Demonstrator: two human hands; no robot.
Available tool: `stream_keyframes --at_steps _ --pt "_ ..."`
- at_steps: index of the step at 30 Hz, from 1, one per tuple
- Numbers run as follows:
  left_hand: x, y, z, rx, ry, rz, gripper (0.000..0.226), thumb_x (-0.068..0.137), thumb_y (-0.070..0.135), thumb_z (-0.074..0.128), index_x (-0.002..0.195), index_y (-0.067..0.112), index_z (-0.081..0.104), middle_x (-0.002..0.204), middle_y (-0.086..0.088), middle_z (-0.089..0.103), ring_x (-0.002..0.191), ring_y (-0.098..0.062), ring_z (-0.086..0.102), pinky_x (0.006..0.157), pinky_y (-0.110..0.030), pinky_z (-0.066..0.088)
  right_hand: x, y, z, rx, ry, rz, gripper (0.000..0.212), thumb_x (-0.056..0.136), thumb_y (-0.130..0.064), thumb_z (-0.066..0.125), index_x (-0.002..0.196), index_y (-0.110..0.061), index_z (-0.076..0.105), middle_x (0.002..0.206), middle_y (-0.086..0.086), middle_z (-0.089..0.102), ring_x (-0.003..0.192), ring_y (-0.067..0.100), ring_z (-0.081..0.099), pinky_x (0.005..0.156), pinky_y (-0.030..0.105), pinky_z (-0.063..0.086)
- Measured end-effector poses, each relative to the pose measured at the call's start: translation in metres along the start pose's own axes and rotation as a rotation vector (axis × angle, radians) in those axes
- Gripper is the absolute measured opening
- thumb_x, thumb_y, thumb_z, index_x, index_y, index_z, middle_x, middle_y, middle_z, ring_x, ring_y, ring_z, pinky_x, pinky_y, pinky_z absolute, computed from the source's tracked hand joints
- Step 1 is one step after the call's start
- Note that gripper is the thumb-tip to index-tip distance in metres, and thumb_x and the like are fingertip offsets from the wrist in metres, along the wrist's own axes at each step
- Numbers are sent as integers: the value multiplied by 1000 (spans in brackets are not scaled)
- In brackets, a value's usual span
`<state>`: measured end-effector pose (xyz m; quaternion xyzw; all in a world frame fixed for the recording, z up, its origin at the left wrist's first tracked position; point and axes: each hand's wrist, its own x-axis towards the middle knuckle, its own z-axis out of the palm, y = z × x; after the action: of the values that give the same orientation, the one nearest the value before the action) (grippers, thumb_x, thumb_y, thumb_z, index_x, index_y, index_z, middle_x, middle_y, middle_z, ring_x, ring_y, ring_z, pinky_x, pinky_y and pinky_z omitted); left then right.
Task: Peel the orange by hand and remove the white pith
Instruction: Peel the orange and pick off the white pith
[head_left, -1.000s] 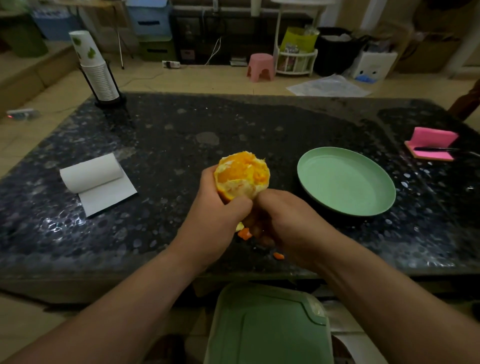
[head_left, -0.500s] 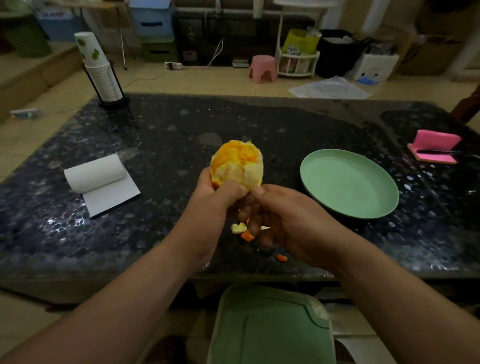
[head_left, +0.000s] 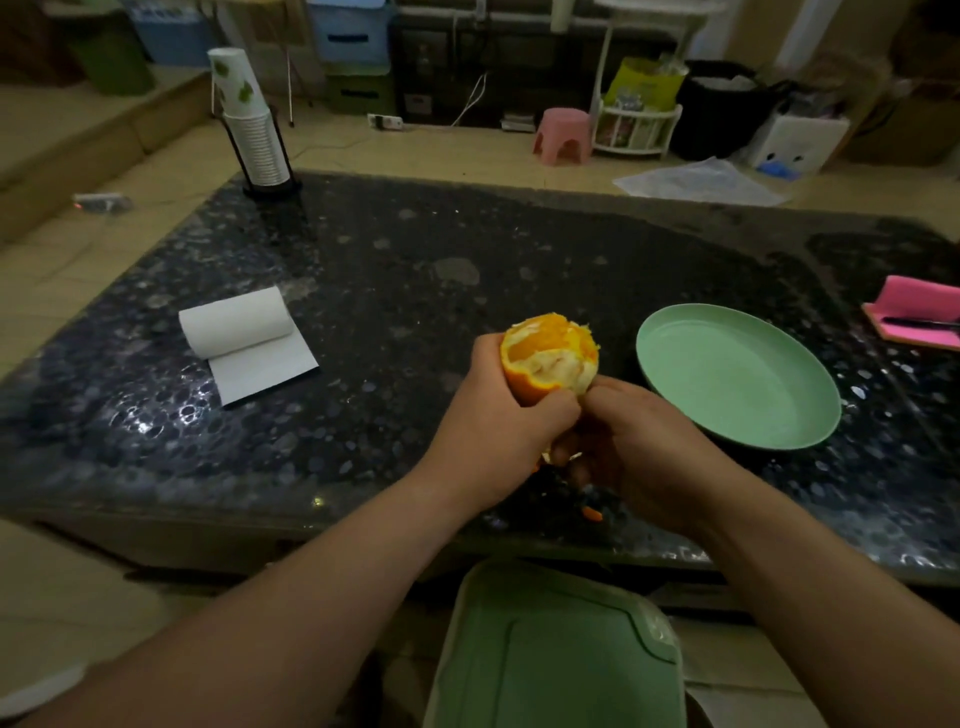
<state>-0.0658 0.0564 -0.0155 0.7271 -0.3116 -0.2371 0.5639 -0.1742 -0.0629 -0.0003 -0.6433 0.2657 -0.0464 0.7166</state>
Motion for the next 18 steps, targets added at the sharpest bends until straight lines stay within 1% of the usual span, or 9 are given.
stream_keyframes --at_steps 1,3,4,5,6,9,12,16,18 --pt "1 1 1 19 18 14 64 86 32 79 138 34 43 124 11 59 102 7 61 72 -8 49 0 0 0 11 12 -5 31 108 -12 41 113 -1 69 86 12 69 65 16 66 57 31 42" --pt "2 2 1 53 34 46 77 83 34 80 147 35 39 133 13 53 111 2 57 85 -17 49 1 -1 1 27 38 -18 29 106 -10 42 108 -1 70 79 10 68 64 16 62 56 31 40" --pt "3 4 0 59 24 58 86 84 35 80 155 36 31 136 15 49 116 1 53 89 -18 47 2 -3 1 31 50 -27 29 105 -9 43 107 0 70 77 10 67 64 16 60 55 30 40" --pt "3 5 -1 62 8 64 92 86 35 79 160 38 23 138 17 45 119 0 51 90 -15 44 3 -4 0 33 56 -36 29 105 -8 44 107 0 71 77 10 67 64 16 59 55 29 41" --pt "3 7 -2 70 -5 66 93 88 35 77 161 38 19 139 16 44 119 -1 50 88 -13 42 3 -5 0 33 54 -44 29 104 -9 45 107 0 72 79 11 67 65 16 59 55 29 41" --pt "3 6 -1 48 -7 50 73 94 33 71 154 36 29 132 13 53 107 0 58 75 -11 46 2 -6 -1 41 20 -41 30 105 -13 47 108 -2 74 84 11 69 68 17 61 56 29 43" --pt "2 5 3 -44 -4 13 57 99 27 65 146 36 34 119 12 59 94 5 62 65 -8 49 1 -5 4 80 39 -35 27 104 -14 49 104 0 72 78 9 67 62 15 59 54 27 41" --pt "1 3 6 -70 -15 29 52 99 21 62 139 38 35 113 6 62 85 8 63 64 -9 48 3 -2 7 73 119 -14 26 101 -5 43 93 -4 68 69 5 64 57 13 52 49 26 38" --pt "1 1 7 -92 -15 21 52 99 21 62 142 36 37 112 5 63 86 3 65 68 -15 50 2 -2 8 94 124 1 26 100 -3 43 89 -7 66 69 5 62 54 12 49 47 24 35"
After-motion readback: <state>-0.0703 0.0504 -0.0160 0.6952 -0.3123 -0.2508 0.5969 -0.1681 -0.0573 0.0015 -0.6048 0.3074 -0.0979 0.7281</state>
